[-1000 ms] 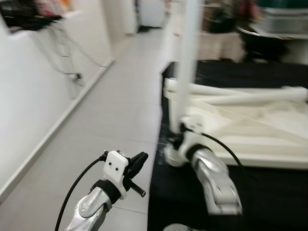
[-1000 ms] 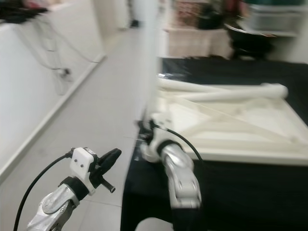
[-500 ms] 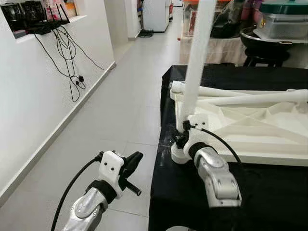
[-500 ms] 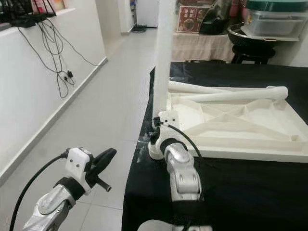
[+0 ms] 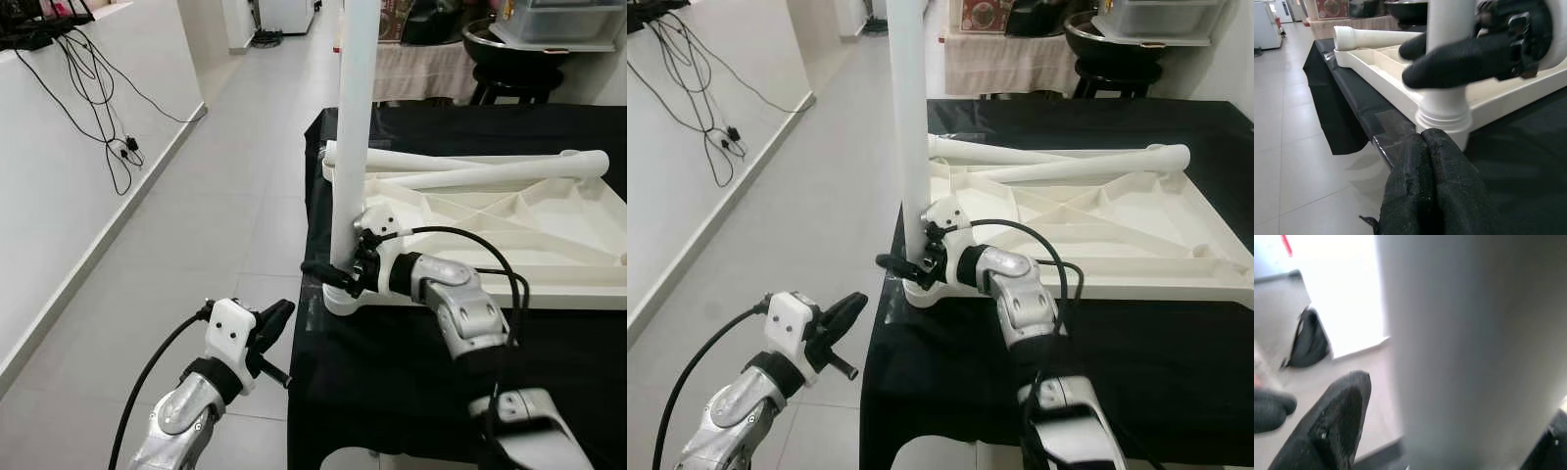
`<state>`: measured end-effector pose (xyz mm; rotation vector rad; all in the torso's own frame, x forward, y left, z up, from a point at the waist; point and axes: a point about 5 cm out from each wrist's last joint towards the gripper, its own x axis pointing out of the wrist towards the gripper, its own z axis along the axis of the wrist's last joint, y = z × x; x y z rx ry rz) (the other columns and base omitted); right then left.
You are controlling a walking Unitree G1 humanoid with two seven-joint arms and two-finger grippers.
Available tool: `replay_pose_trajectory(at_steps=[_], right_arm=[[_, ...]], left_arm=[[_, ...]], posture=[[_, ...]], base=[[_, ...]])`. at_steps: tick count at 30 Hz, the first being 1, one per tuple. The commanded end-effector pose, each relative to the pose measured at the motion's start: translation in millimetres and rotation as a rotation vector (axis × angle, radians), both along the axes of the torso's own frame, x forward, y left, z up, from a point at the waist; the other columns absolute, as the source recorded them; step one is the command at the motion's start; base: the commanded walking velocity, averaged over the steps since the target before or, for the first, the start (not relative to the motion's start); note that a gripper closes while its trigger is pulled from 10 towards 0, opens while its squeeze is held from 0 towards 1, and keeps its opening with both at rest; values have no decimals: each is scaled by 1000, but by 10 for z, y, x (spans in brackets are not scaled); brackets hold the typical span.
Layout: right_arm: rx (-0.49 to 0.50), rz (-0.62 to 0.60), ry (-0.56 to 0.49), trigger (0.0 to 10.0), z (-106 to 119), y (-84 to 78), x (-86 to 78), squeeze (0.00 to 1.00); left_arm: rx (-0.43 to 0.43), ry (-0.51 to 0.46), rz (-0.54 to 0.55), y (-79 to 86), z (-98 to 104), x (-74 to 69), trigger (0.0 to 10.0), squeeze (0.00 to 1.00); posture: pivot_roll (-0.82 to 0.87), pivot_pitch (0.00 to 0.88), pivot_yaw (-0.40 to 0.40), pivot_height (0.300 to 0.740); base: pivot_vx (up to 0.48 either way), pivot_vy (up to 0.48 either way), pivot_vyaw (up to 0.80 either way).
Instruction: Building children table
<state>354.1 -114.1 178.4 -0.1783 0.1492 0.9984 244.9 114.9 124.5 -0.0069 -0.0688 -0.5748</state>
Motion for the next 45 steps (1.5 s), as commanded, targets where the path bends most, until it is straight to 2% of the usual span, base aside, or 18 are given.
replay_pose_trajectory(at_steps=[1, 2, 3, 4, 17, 21, 22, 23, 25, 27, 32, 33, 34, 35, 36, 37, 44, 45], right_arm=[[-20, 43, 45, 10000, -47, 65, 48, 0], [-20, 43, 45, 10000, -47, 65, 48, 0], [-9, 18, 70, 2392, -54, 41, 101, 0], [11, -4, 90, 0, -54, 20, 140, 0], [47, -2, 123, 0, -144, -209, 154, 0], [41, -209, 75, 0, -194, -433, 118, 0], [142, -683, -1, 0, -241, -552, -2, 0], [142, -807, -18, 0, -328, -464, -249, 0], [142, -807, -18, 0, -328, -464, -249, 0], [139, -888, -19, 0, -400, -302, -568, 0], [81, -791, -59, 0, -403, -153, -490, 0], [73, -786, -57, 2353, -393, -162, -423, 0], [73, -786, -57, 2353, -393, -162, -423, 0], [71, -789, -50, 10000, -386, -170, -391, 0], [76, -760, -40, 10000, -378, -154, -357, 0], [94, -735, -36, 10000, -346, -151, -310, 1000], [149, -641, -47, 10000, -164, -110, -214, 1000], [160, -521, -69, 10000, -58, -85, -162, 353]], left_arm=[[5, 6, 11, 18, -18, -24, 10000, 0], [5, 6, 11, 18, -18, -24, 10000, 0], [3, 7, 11, 12, -17, -31, 10000, 0], [2, 7, 10, 4, -16, -39, 10000, 0], [-6, 10, 8, -29, -6, -67, 10000, 0], [-8, 11, 6, -10, 4, -69, 10000, 0], [-9, 11, 6, 22, 14, -67, 10000, 0], [-8, 12, 4, 38, 19, -60, 10000, 0], [-8, 12, 4, 38, 19, -60, 10000, 0], [-6, 14, -2, 59, 20, -41, 10000, 0], [2, 14, -13, 56, 13, 5, 10000, 0], [4, 12, -10, 57, 14, 15, 10000, 0], [4, 12, -10, 57, 14, 15, 10000, 0], [5, 10, -7, 58, 14, 20, 10000, 0], [4, 8, 1, 60, 14, 27, 10000, 0], [2, 6, 12, 65, 14, 32, 10000, 0], [-1, 5, 21, 66, 13, 37, 10000, 0], [-2, 8, 14, 57, 8, 39, 10000, 0]], posture=[[48, 99, 9, 740], [48, 99, 9, 740], [51, 102, 9, 740], [54, 107, 7, 740], [40, 126, 14, 740], [14, 141, 20, 740], [-5, 152, 29, 740], [-11, 160, 36, 740], [-11, 160, 36, 740], [-28, 142, 47, 740], [-19, 124, 45, 740], [-15, 119, 41, 740], [-15, 119, 41, 740], [-14, 119, 40, 740], [-14, 111, 37, 740], [-12, 108, 37, 740], [-11, 99, 37, 740], [-12, 94, 40, 740]], base=[[0, 0, 0], [0, 0, 0], [0, 0, 0], [0, 0, 0], [0, 0, 0], [0, 0, 0], [0, 0, 0], [0, 0, 0], [0, 0, 0], [0, 0, 0], [0, 0, 0], [0, 0, 0], [0, 0, 0], [0, 0, 0], [0, 0, 0], [0, 0, 0], [0, 0, 0], [0, 0, 0]])
